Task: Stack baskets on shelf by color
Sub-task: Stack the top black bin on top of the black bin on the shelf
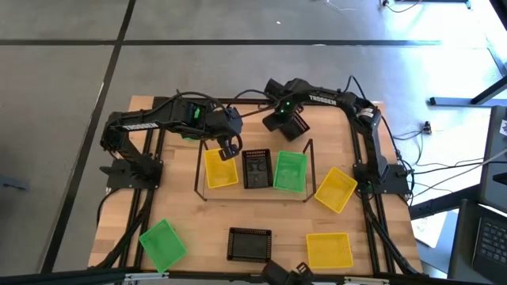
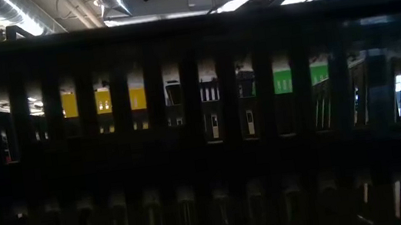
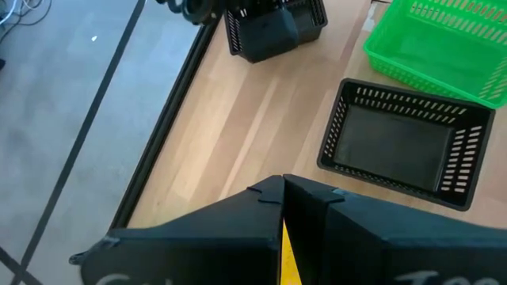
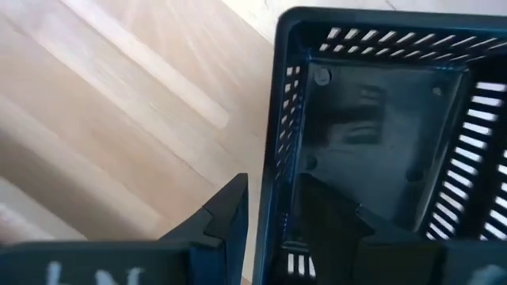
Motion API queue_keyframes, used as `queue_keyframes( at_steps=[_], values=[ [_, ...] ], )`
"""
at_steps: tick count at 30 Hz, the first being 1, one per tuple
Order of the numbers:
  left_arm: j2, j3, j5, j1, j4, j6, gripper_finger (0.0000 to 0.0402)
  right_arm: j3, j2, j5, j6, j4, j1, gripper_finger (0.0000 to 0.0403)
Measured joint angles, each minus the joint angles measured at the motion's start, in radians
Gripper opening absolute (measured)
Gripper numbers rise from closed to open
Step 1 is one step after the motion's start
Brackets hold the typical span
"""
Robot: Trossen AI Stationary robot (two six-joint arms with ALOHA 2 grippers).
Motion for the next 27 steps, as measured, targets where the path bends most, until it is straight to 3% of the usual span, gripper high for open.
queue_keyframes(
  at_steps=[7,13,20,27],
  values=[
    [0.000,0.000,0.000,0.000,0.000,0.000,0.0000,0.000,0.045,0.005,-0.011,0.020,0.000,0.0110],
    [0.000,0.000,0.000,0.000,0.000,0.000,0.0000,0.000,0.075,0.006,-0.120,0.038,0.000,0.0106],
    [0.000,0.000,0.000,0.000,0.000,0.000,0.0000,0.000,0.074,0.041,-0.264,0.056,0.000,0.0012],
    [0.000,0.000,0.000,0.000,0.000,0.000,0.0000,0.032,0.073,0.070,-0.492,0.016,0.008,0.0004]
  ],
)
